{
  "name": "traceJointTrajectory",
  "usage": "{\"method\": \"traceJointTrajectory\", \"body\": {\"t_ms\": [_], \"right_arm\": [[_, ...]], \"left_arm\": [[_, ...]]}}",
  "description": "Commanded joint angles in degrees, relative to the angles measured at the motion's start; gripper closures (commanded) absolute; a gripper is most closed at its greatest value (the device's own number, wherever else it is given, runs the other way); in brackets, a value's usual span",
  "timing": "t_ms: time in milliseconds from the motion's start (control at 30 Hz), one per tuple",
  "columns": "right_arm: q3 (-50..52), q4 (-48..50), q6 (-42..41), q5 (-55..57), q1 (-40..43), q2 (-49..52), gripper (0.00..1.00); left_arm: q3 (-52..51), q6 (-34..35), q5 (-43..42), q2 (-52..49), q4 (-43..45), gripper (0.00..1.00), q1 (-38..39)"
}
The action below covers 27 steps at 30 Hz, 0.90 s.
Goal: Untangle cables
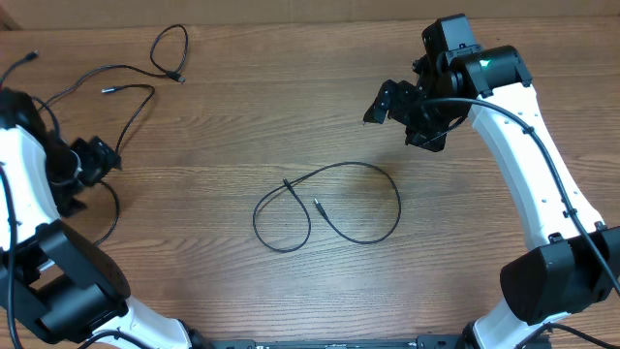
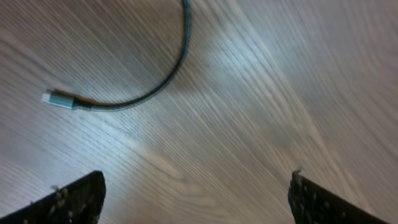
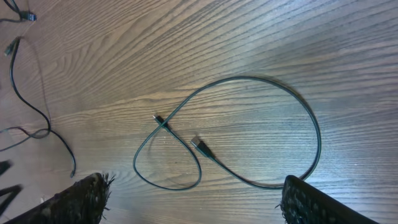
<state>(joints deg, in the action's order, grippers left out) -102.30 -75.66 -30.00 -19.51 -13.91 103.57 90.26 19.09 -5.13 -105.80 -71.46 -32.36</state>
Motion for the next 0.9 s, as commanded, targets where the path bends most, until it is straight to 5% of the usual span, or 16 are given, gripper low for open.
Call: {"method": "traceJointTrajectory", "body": {"t_ms": [0, 533, 667, 867], "right_arm": [[0.04, 0.11, 0.28, 0.02, 0.09, -0.63, 0.12], [0.04, 0.35, 0.48, 0.24, 0.09, -0.63, 0.12], [0.04, 0.37, 0.46, 0.24, 0.09, -0.63, 0.12], [0.04, 0.39, 0.46, 0.22, 0.09, -0.63, 0.12]], "left_arm": [[-6.01, -0.26, 4.52, 0.07, 4.74, 0.1, -0.24], [-27.91, 0.83, 10.23, 0.07, 36.24, 0.36, -0.22], [-29.75, 0.92, 10.21, 0.07, 38.66, 0.58, -0.22], [-30.12, 4.35, 10.21, 0.04, 38.82, 0.73, -0.22]]}}
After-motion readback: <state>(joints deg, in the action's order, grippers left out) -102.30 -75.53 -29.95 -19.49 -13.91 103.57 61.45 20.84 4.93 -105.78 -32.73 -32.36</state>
